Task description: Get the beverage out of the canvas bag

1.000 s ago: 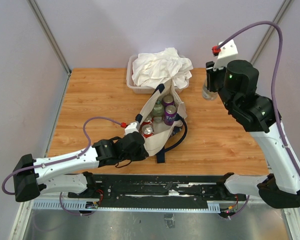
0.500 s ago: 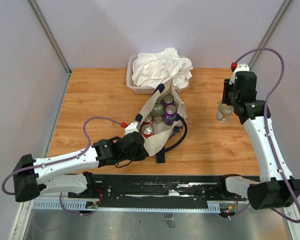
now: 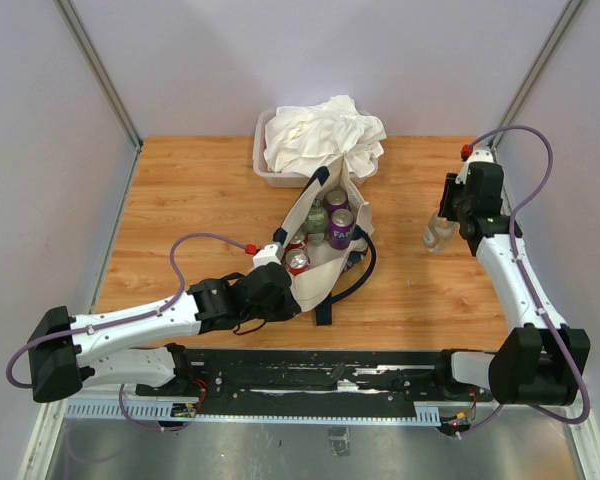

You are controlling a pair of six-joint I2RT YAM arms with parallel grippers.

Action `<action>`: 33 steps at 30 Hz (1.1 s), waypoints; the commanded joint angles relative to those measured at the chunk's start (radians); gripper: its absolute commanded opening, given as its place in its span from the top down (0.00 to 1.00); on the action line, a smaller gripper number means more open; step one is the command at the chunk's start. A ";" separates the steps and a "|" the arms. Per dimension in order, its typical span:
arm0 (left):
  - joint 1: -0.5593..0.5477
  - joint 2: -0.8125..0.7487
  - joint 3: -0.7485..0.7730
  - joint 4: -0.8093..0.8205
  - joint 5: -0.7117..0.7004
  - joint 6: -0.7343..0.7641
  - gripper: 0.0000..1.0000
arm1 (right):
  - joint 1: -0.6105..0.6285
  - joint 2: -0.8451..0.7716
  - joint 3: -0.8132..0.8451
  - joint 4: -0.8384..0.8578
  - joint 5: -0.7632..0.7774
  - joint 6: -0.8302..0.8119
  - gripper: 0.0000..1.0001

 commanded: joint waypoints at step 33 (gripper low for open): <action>-0.003 0.036 -0.001 0.023 0.028 -0.002 0.99 | 0.007 -0.002 -0.058 0.215 0.163 0.070 0.01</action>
